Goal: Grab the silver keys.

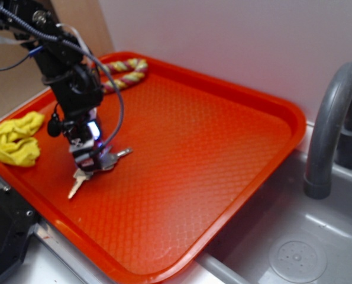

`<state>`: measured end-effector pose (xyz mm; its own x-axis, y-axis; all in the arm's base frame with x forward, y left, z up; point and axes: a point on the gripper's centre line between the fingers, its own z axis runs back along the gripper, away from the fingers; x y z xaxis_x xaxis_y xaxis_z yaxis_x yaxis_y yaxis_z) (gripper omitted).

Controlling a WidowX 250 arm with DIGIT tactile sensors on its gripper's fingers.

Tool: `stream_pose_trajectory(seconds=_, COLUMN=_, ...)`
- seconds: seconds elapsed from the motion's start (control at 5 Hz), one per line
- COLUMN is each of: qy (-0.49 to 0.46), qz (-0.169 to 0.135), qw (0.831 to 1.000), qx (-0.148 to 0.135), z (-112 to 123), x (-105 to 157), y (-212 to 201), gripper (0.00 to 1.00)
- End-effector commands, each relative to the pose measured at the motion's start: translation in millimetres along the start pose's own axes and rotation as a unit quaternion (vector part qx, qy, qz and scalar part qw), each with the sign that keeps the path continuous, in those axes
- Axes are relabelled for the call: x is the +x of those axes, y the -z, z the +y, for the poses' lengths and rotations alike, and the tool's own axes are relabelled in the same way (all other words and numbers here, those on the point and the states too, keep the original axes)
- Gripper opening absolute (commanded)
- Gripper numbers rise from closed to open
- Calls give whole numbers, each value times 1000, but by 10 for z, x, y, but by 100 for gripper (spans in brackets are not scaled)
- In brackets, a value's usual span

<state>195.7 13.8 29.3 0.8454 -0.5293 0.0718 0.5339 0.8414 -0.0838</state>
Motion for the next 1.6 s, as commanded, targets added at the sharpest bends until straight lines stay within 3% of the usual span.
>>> stream_pose_trajectory(seconds=0.0, qy=-3, qz=-1, qw=1000, qx=4, z=-42, x=20, y=24, gripper=0)
stream_pose_trajectory(seconds=0.4, qy=-3, qz=1, qw=1000, qx=10, z=-83, x=14, y=50, gripper=0)
stream_pose_trajectory(seconds=0.6, qy=-45, qz=-2, qw=998, qx=39, z=-163, x=53, y=-109, gripper=0)
stream_pose_trajectory(seconds=0.8, qy=-168, qz=6, qw=984, qx=59, z=-308, x=195, y=-584, gripper=0)
stream_pose_trajectory(seconds=1.0, qy=-291, qz=7, qw=956, qx=46, z=-481, x=468, y=-1056, gripper=0)
stream_pose_trajectory(seconds=1.2, qy=-407, qz=-16, qw=912, qx=59, z=-597, x=426, y=-1558, gripper=0)
stream_pose_trajectory(seconds=1.4, qy=-458, qz=-26, qw=886, qx=69, z=-573, x=435, y=-2061, gripper=0)
